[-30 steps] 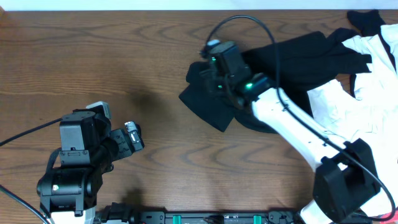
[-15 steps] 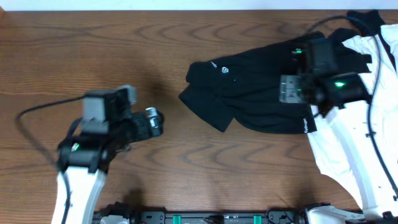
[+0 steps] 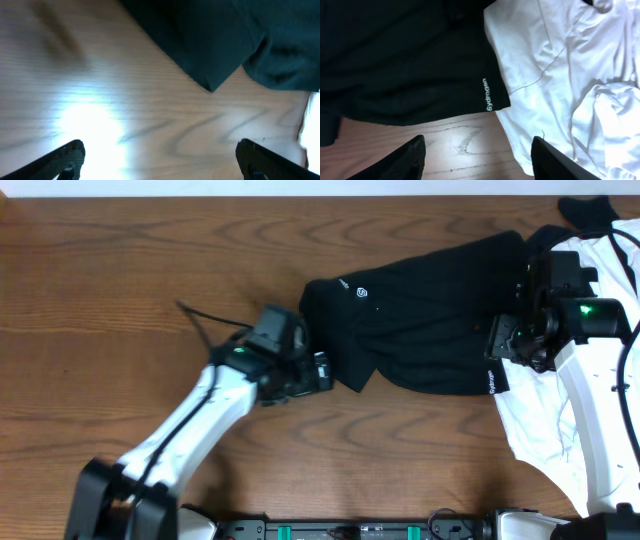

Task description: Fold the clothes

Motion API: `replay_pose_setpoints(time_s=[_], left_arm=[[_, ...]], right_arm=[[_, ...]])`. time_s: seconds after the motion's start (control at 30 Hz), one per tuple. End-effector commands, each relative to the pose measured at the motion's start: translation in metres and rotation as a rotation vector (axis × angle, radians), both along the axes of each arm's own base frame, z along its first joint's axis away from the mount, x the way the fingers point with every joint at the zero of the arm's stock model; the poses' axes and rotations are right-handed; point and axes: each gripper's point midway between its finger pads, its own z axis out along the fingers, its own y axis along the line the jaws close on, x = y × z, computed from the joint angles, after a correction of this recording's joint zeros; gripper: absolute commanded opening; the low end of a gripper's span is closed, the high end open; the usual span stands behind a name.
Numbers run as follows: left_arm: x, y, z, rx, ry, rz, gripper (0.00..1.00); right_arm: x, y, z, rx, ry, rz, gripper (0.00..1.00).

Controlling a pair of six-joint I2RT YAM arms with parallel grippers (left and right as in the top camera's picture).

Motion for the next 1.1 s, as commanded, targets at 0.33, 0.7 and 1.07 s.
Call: replay_pose_setpoints(time_s=[0.33, 0.7, 1.07], left_arm=[[0.023, -0.075, -0.039, -0.105, -0.047, -0.002, 0.94], [0.036, -0.093, -0.06, -0.151, -0.051, 0.045, 0.76], [0.038, -0.095, -0.06, -0.156, -0.057, 0.045, 0.06]], right_arm=[[-0.008, 0.001, -0.006, 0.015, 0.036, -0.017, 0.65], [-0.014, 0.001, -0.008, 0.016, 0.064, -0.017, 0.63], [-0.015, 0.001, -0.008, 0.016, 0.065, -0.017, 0.61]])
